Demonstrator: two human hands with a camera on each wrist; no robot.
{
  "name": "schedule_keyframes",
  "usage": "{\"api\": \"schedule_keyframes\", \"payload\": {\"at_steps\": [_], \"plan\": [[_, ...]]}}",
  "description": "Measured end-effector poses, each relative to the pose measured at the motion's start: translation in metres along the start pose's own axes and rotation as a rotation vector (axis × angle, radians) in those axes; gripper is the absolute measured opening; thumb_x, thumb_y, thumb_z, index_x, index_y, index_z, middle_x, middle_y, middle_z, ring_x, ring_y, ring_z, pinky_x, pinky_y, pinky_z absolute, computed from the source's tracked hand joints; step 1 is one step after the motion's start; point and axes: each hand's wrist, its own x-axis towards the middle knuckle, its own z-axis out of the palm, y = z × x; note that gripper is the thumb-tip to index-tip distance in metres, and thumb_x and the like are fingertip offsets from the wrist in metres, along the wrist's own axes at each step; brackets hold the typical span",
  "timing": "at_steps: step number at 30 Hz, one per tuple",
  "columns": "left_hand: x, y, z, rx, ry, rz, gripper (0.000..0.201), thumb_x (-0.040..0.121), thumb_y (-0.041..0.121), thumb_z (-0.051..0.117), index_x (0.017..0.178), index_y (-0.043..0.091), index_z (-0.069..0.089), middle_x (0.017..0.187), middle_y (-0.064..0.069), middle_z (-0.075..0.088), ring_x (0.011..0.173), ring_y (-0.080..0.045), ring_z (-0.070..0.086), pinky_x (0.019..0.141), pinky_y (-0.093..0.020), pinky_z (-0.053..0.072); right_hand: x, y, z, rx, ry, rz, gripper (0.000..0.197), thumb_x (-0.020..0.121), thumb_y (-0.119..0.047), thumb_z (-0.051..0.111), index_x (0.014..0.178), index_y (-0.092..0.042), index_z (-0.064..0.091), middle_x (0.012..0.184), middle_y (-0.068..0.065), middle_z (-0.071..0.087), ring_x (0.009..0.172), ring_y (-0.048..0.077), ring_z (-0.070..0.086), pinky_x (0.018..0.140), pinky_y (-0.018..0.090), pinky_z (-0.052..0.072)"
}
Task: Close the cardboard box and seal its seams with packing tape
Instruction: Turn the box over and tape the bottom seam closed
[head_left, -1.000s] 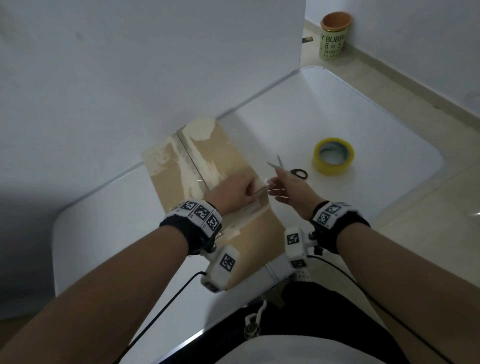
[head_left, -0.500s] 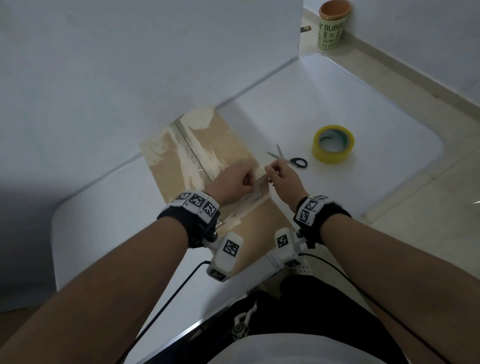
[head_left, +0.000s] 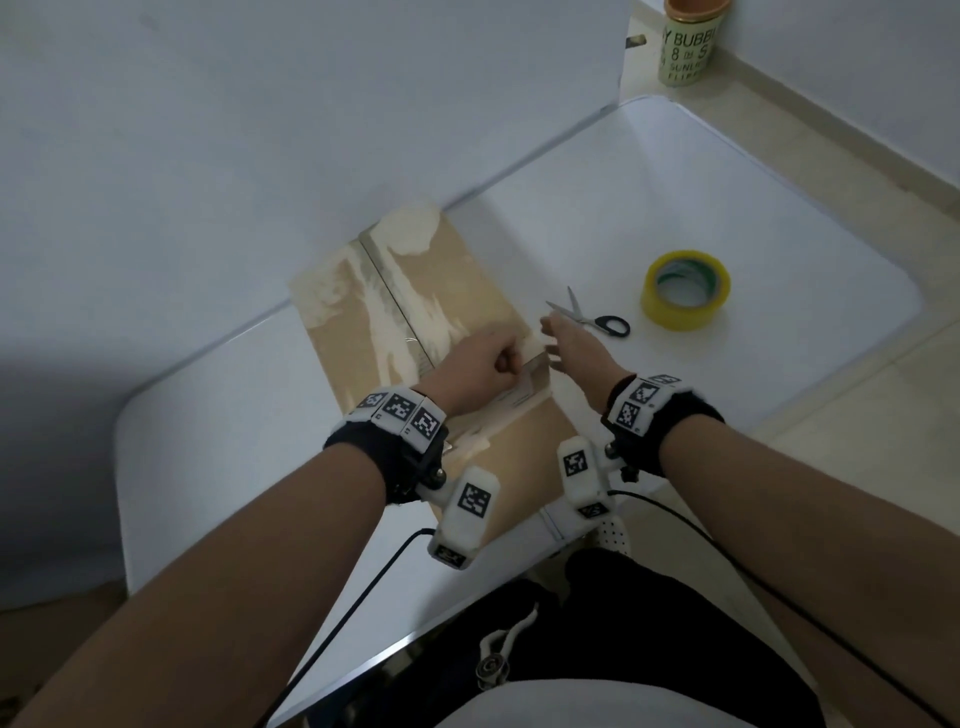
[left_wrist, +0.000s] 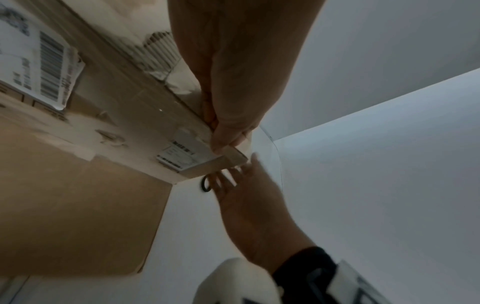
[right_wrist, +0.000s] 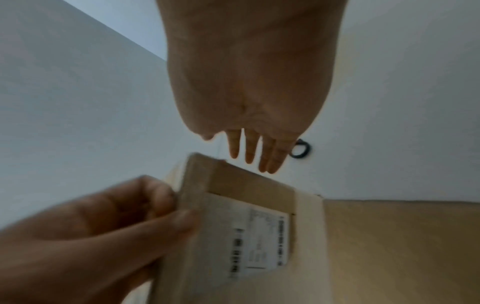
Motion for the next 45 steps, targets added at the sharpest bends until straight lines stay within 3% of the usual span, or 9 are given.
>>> {"api": "schedule_keyframes", "payload": {"at_steps": [4, 9, 12, 15, 25, 30, 36, 40, 45], "plan": [[-0.004, -0.004, 0.005, -0.023, 0.103, 0.027, 0.01, 0.083, 0.006, 0.063, 0.085, 0.014, 0.057, 0.087, 0.008, 0.046, 0.07, -0.002, 0.045, 0.064, -0.007, 0.038, -0.01, -0.027, 0.021, 0.023, -0.113, -0.207, 0.042, 0.099, -0.044, 0.035, 0.137, -0.028, 0.045, 0.139, -0.004, 0.049, 0.129, 0.013, 0.044, 0.108, 0.023, 0.025], [-0.026, -0.012, 0.02, -0.069, 0.304, 0.102, 0.01, 0.085, 0.01, 0.065, 0.088, 0.011, 0.055, 0.088, 0.007, 0.045, 0.069, -0.002, 0.043, 0.065, -0.011, 0.037, -0.008, -0.014, 0.025, -0.283, -0.025, -0.401, 0.047, 0.105, -0.027, 0.031, 0.15, -0.018, 0.027, 0.136, 0.007, 0.051, 0.115, 0.017, 0.049, 0.109, 0.033, 0.035], [-0.041, -0.033, 0.023, 0.136, 0.345, 0.102, 0.035, 0.09, 0.037, 0.058, 0.12, 0.019, 0.055, 0.124, 0.002, 0.051, 0.111, -0.017, 0.049, 0.096, -0.028, 0.04, -0.005, -0.011, 0.029, -0.316, 0.01, -0.411, 0.047, 0.105, -0.027, 0.028, 0.151, -0.016, 0.028, 0.152, 0.003, 0.037, 0.138, 0.017, 0.037, 0.113, 0.021, 0.024], [-0.066, -0.061, 0.019, 0.5, 0.248, -0.011, 0.069, 0.09, 0.065, 0.034, 0.151, 0.034, 0.021, 0.16, 0.012, 0.017, 0.148, -0.02, 0.013, 0.117, -0.046, 0.013, -0.006, -0.007, 0.034, -0.323, 0.053, -0.454, 0.045, 0.106, -0.025, 0.027, 0.149, -0.013, 0.03, 0.153, 0.005, 0.036, 0.141, 0.016, 0.033, 0.111, 0.014, 0.02], [-0.072, -0.073, 0.031, 0.672, 0.234, -0.06, 0.072, 0.093, 0.063, 0.012, 0.154, 0.028, -0.003, 0.163, 0.003, -0.001, 0.15, -0.029, -0.001, 0.119, -0.053, 0.01, -0.012, -0.01, 0.037, -0.416, 0.145, -0.475, 0.045, 0.106, -0.027, 0.025, 0.149, -0.015, 0.031, 0.15, 0.004, 0.04, 0.137, 0.015, 0.038, 0.102, 0.006, 0.02], [-0.081, -0.082, 0.019, 0.623, 0.243, 0.013, 0.08, 0.089, 0.068, 0.035, 0.154, 0.033, 0.004, 0.163, 0.006, 0.003, 0.15, -0.025, 0.003, 0.12, -0.05, 0.008, -0.016, -0.012, 0.038, -0.422, 0.147, -0.451, 0.046, 0.106, -0.027, 0.025, 0.15, -0.016, 0.03, 0.148, 0.005, 0.043, 0.134, 0.017, 0.042, 0.099, 0.008, 0.023], [-0.095, -0.09, 0.023, 0.687, 0.328, -0.092, 0.079, 0.087, 0.073, 0.032, 0.153, 0.035, 0.014, 0.161, 0.006, 0.016, 0.148, -0.028, 0.016, 0.116, -0.058, 0.008, -0.019, -0.015, 0.04, -0.426, 0.142, -0.412, 0.046, 0.106, -0.027, 0.025, 0.151, -0.018, 0.028, 0.142, 0.01, 0.048, 0.128, 0.022, 0.048, 0.094, 0.009, 0.027], [-0.094, -0.094, 0.028, 0.605, 0.416, -0.014, 0.073, 0.089, 0.069, 0.039, 0.148, 0.027, 0.036, 0.155, 0.002, 0.033, 0.143, -0.029, 0.031, 0.116, -0.05, 0.022, -0.018, -0.017, 0.037, -0.453, 0.107, -0.384, 0.047, 0.106, -0.031, 0.024, 0.151, -0.021, 0.026, 0.148, 0.008, 0.042, 0.135, 0.021, 0.042, 0.101, 0.016, 0.026], [-0.096, -0.088, 0.02, 0.427, 0.579, 0.006, 0.07, 0.092, 0.067, 0.034, 0.149, 0.026, 0.033, 0.157, 0.004, 0.029, 0.144, -0.019, 0.029, 0.119, -0.045, 0.015, -0.03, -0.026, 0.038, -0.511, 0.13, -0.344, 0.047, 0.106, -0.031, 0.023, 0.152, -0.022, 0.024, 0.136, 0.015, 0.053, 0.122, 0.029, 0.053, 0.096, 0.025, 0.039]]}}
